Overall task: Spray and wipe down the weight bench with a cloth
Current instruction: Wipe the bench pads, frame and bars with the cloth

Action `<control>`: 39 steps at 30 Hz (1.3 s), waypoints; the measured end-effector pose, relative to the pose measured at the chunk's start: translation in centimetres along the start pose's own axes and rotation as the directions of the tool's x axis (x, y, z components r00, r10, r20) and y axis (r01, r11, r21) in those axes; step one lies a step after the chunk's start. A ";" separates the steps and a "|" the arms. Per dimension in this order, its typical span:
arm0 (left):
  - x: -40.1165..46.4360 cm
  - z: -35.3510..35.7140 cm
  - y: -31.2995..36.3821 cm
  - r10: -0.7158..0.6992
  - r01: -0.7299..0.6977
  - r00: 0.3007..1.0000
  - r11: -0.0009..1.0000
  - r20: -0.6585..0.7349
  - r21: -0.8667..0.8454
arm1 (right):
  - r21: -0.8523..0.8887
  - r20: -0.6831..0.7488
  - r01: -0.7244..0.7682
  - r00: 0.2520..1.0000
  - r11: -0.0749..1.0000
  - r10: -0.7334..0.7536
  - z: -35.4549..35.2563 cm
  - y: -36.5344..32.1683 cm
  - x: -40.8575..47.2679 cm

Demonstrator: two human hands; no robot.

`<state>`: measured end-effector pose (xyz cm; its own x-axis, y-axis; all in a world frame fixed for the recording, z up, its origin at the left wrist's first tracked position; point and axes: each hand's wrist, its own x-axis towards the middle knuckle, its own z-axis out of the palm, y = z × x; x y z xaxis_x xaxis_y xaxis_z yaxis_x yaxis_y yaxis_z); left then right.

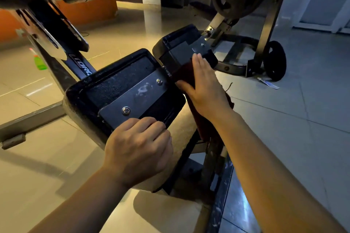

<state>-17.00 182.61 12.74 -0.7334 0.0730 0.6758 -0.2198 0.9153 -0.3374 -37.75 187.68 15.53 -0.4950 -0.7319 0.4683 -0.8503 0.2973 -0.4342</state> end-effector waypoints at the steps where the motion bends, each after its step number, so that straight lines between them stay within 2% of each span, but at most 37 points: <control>1: 0.0 -0.1 0.0 0.000 0.000 1.000 1.000 0.003 -0.004 | 0.017 -0.037 0.014 0.999 1.000 -0.013 0.5 0.0 -0.1; 4: 0.1 0.0 0.0 0.009 -0.009 1.000 1.000 0.016 0.002 | 0.014 -0.141 0.068 0.988 0.998 -0.065 2.1 2.3 -2.3; 8: 0.0 -0.1 0.0 0.009 -0.009 1.000 1.000 0.016 0.012 | 0.160 -0.223 -0.034 0.972 0.986 0.070 3.7 6.1 -7.1; 11: 0.1 -0.1 0.0 0.013 -0.013 1.000 1.000 0.016 0.018 | 0.303 -0.195 -0.182 0.949 0.936 0.248 5.0 7.8 -10.9; 15: 0.0 -0.1 0.0 0.017 -0.018 0.999 0.999 0.029 0.030 | 0.260 -0.131 -0.385 0.895 0.885 0.427 6.5 8.2 -13.8; 20: 0.0 -0.1 0.0 0.008 -0.010 0.999 0.999 0.032 0.035 | 0.373 -0.108 -0.452 0.846 0.810 0.522 6.4 7.3 -14.1; 24: 0.0 -0.1 0.1 0.001 -0.003 0.999 0.999 0.038 0.034 | 0.374 -0.145 -0.397 0.868 0.838 0.476 5.5 5.8 -12.8; 28: 0.2 -0.2 0.0 0.006 -0.008 0.999 0.999 0.034 0.040 | 0.170 -0.194 -0.255 0.938 0.952 0.286 3.6 4.3 -9.8; 32: 0.1 -0.3 0.1 0.001 -0.002 0.999 0.999 0.042 0.044 | 0.058 -0.135 -0.096 0.986 0.994 0.103 2.0 2.6 -5.7; 35: 0.2 -0.4 0.1 0.005 -0.007 0.999 0.998 0.032 0.056 | 0.031 -0.147 -0.024 0.989 0.999 0.028 1.9 2.3 -4.0; 39: 0.2 -0.4 0.1 0.009 -0.011 0.999 0.998 0.031 0.068 | 0.100 -0.240 -0.002 0.970 0.995 0.026 3.1 5.0 -6.1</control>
<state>-16.89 182.90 13.06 -0.7548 0.0688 0.6524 -0.2548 0.8856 -0.3882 -38.44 191.76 8.13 -0.5457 -0.5550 0.6278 -0.8270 0.2362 -0.5101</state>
